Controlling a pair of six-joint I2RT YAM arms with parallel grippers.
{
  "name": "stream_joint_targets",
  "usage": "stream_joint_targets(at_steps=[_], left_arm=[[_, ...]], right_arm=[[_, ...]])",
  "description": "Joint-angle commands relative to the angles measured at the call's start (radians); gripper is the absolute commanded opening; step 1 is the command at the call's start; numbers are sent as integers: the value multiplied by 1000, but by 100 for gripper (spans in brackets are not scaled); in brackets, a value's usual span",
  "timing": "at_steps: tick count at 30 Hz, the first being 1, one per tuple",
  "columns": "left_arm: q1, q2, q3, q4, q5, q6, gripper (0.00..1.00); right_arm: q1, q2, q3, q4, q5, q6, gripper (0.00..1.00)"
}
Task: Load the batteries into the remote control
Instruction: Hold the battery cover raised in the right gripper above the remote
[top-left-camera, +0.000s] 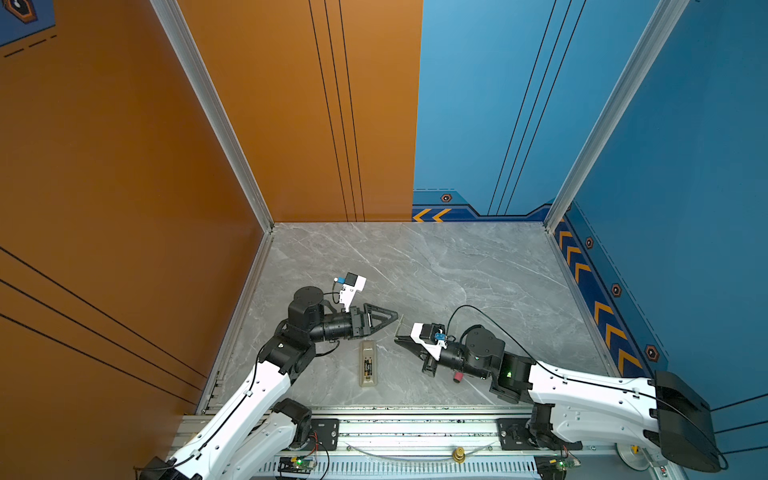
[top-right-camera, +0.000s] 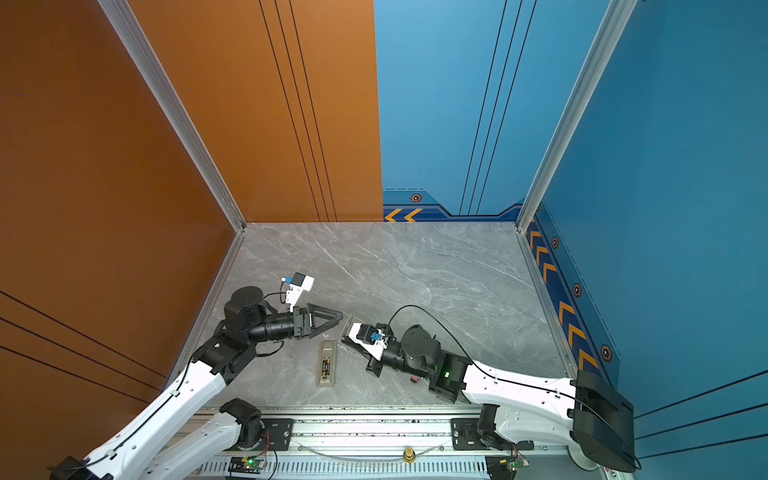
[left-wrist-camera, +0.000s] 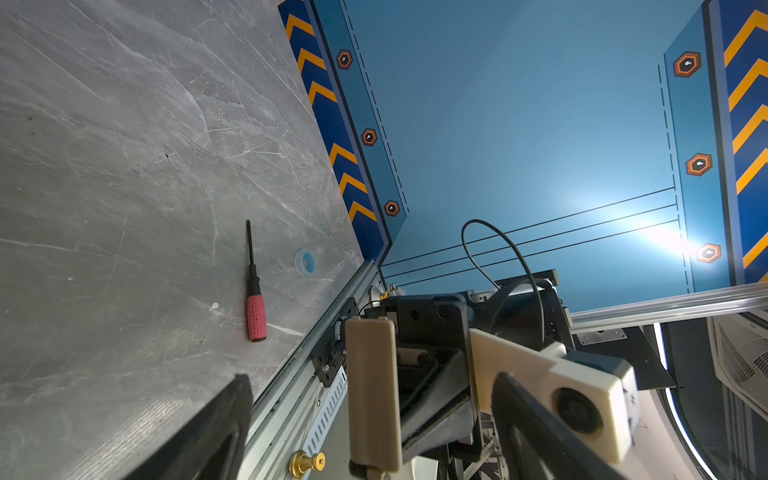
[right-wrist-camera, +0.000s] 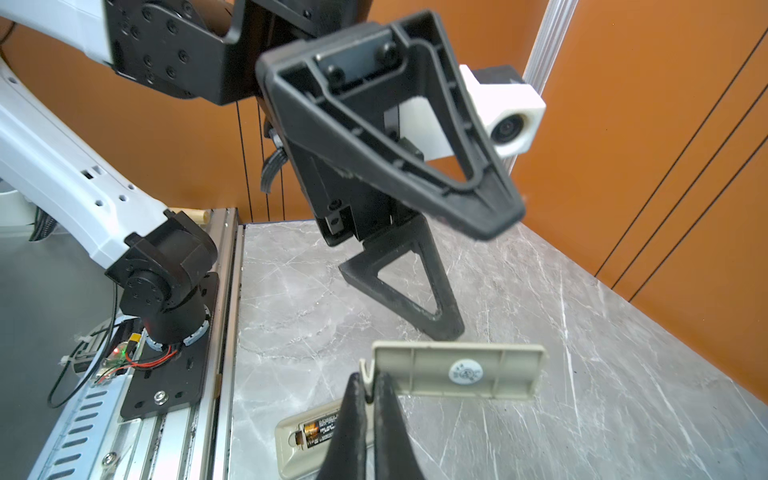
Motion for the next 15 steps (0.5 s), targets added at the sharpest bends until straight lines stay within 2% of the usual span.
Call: stream_joint_targets(at_steps=[1,4,5,9,15], left_arm=[[-15,7,28,21,40,-6,89],[-20,20,34,52,54,-24,88],[-22,24,36,55,57,-26,82],[-32,30,44,56,61,-27,74],[-35,30,41,60,62,-35,69]], right_arm=[[-6,10,20,46,-53,-14,0],[-9,25,35,56,-73,-28,0],[-9,33,40,60,-78,-31,0],[-10,56,48,93,-79,-43,0],[-15,69,63,111,-89,-60,0]])
